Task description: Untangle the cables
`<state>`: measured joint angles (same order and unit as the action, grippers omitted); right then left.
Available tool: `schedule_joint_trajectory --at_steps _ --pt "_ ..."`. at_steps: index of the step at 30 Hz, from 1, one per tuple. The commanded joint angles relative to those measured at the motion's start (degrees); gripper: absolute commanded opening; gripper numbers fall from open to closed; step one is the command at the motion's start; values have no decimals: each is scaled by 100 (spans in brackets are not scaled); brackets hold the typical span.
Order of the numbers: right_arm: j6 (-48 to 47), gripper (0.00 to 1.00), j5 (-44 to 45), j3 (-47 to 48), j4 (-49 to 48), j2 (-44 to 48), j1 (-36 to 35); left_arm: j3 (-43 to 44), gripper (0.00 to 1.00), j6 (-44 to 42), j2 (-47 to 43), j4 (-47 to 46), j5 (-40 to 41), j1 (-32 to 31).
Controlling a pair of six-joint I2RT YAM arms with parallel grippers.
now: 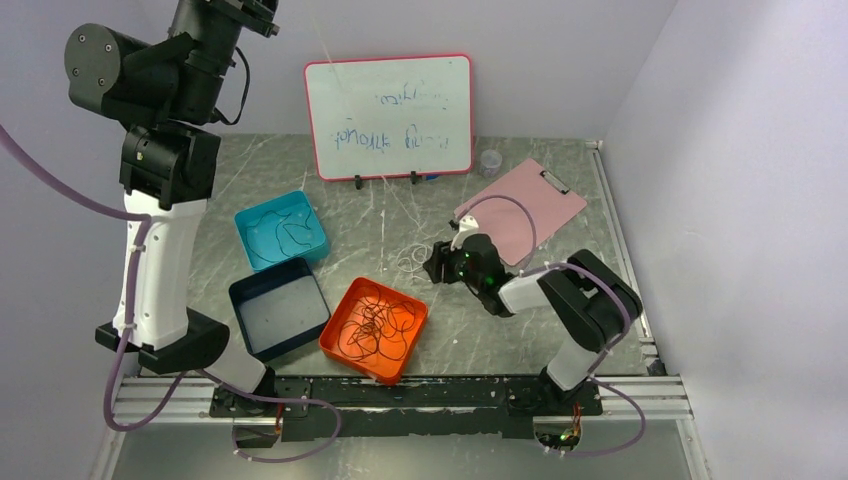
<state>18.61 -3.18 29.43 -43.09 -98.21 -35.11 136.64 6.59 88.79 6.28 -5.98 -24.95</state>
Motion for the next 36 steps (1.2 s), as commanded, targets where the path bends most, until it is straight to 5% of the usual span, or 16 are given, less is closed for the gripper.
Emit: schedule_joint_trajectory --at_steps 1,13,27,30,36 --pt "-194 58 88 -119 410 726 -11 -217 7 -48 -89 -384 27 63" --pt "-1063 71 -434 149 1333 2487 -11 -243 7 96 11 -376 -203 60" --pt "-1194 71 -920 1423 967 942 34 -403 7 115 -132 -346 -233 60" --pt "-1090 63 -1115 1665 848 507 52 -463 7 117 -193 -331 -244 61" --pt "-808 19 -796 2050 1123 561 70 -622 7 -9 -299 -81 -94 60"
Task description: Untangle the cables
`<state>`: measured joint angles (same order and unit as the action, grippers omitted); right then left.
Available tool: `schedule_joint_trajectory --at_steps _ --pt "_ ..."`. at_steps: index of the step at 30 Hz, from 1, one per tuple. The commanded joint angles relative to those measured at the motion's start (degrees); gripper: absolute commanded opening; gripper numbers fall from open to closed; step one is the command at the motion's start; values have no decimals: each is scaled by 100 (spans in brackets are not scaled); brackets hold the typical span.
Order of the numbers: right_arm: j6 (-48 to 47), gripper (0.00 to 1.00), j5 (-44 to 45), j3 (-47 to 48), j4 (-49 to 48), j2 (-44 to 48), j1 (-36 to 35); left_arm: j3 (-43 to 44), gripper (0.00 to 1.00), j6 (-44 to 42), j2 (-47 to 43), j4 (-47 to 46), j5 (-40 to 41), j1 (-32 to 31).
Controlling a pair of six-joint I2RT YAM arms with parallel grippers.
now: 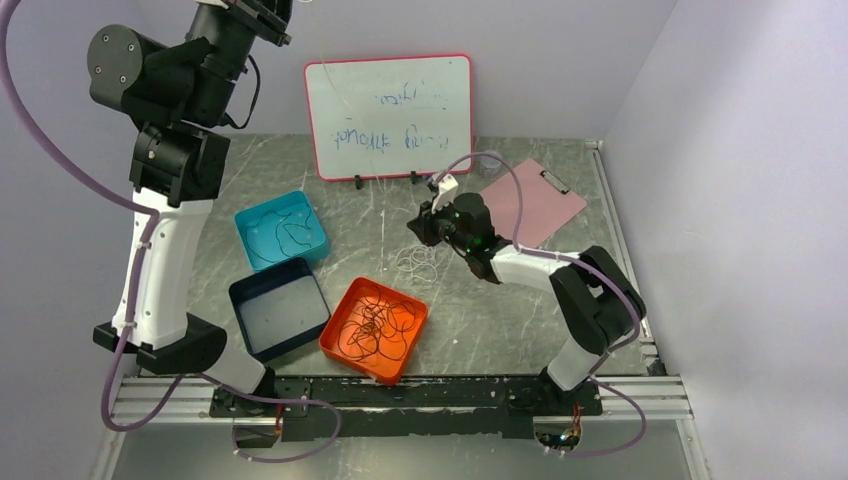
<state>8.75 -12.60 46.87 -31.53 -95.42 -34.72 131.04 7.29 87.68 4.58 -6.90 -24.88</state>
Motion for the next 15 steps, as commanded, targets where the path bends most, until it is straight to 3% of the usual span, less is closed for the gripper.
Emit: schedule_joint_trajectory --at_steps 1,3,15 --pt "205 10 217 386 129 421 34 -107 7 -96 -208 176 58 54" --pt "213 0 279 624 523 805 36 -317 7 -109 -272 255 175 54" --pt "826 0 296 1802 3061 2148 227 -1538 7 283 175 574 -79 272"
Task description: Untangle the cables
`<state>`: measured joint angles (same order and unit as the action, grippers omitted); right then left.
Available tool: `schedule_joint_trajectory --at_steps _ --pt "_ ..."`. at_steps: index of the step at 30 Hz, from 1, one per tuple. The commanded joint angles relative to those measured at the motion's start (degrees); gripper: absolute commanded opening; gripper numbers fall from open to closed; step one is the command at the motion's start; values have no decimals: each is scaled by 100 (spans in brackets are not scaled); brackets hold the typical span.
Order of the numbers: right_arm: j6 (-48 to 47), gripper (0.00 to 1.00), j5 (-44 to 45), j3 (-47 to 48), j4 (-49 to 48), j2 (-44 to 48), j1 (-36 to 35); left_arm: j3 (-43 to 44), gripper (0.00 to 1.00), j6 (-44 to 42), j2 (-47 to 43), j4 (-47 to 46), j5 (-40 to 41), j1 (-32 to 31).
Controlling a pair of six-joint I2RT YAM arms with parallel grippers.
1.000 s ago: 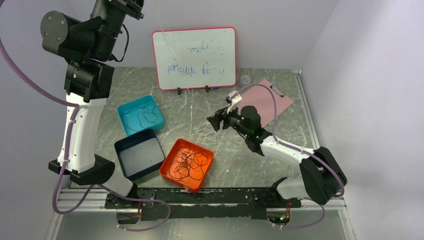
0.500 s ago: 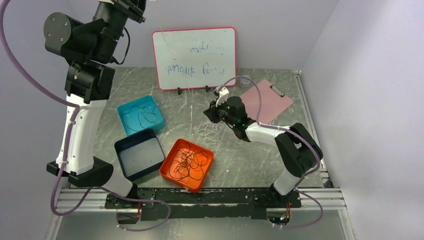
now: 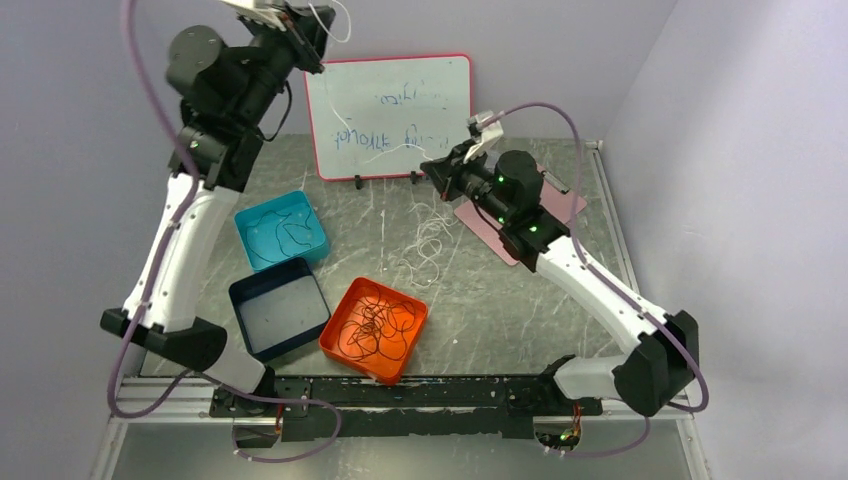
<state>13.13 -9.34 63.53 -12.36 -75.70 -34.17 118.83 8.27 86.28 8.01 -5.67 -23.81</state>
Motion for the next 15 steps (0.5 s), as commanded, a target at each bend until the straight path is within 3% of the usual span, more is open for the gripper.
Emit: schedule_joint_trajectory --at_steps 1,8,15 --pt "477 0 -145 181 1286 244 231 -403 7 218 413 240 -276 197" --pt "577 0 -715 659 2343 602 375 -1163 7 502 890 -104 -771 469" --pt "775 0 -1007 989 2725 948 505 -1546 7 676 1546 -184 -1217 702"
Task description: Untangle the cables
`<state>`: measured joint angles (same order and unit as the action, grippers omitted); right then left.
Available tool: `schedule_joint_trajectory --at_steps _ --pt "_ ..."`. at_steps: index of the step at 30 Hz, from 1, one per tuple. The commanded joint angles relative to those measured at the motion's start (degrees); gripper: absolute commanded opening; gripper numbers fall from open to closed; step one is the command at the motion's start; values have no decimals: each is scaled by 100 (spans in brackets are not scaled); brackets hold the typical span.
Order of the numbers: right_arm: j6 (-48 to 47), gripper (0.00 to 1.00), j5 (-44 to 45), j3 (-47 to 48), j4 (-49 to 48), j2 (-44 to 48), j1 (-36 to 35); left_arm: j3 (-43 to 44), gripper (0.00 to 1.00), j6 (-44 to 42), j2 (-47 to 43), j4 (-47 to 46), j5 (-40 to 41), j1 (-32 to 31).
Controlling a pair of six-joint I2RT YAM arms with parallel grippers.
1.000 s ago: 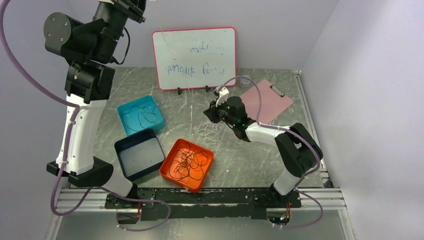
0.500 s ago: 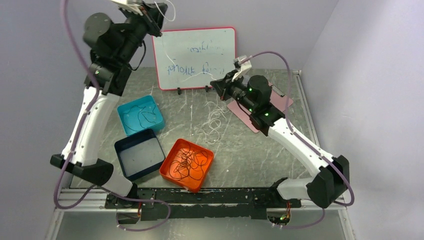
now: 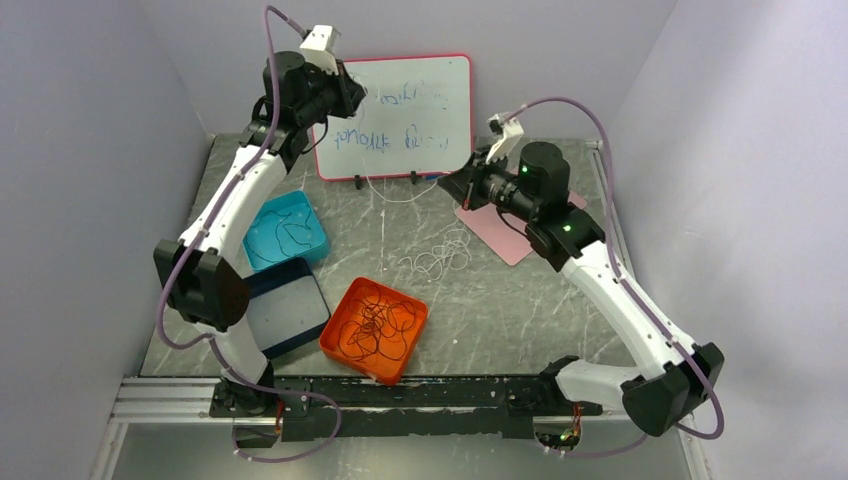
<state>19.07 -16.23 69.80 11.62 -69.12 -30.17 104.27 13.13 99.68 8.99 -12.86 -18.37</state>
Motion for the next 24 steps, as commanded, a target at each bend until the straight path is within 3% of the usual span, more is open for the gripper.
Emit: schedule_joint_trajectory --at_steps 1,17,24 --pt "204 0 -339 438 354 319 121 -144 7 237 265 -304 -613 193" --pt "187 0 -121 1538 191 553 161 -1365 7 411 510 -771 -1011 264" --pt "-79 0 13 2013 434 233 162 -1655 7 620 577 -943 -1357 281"
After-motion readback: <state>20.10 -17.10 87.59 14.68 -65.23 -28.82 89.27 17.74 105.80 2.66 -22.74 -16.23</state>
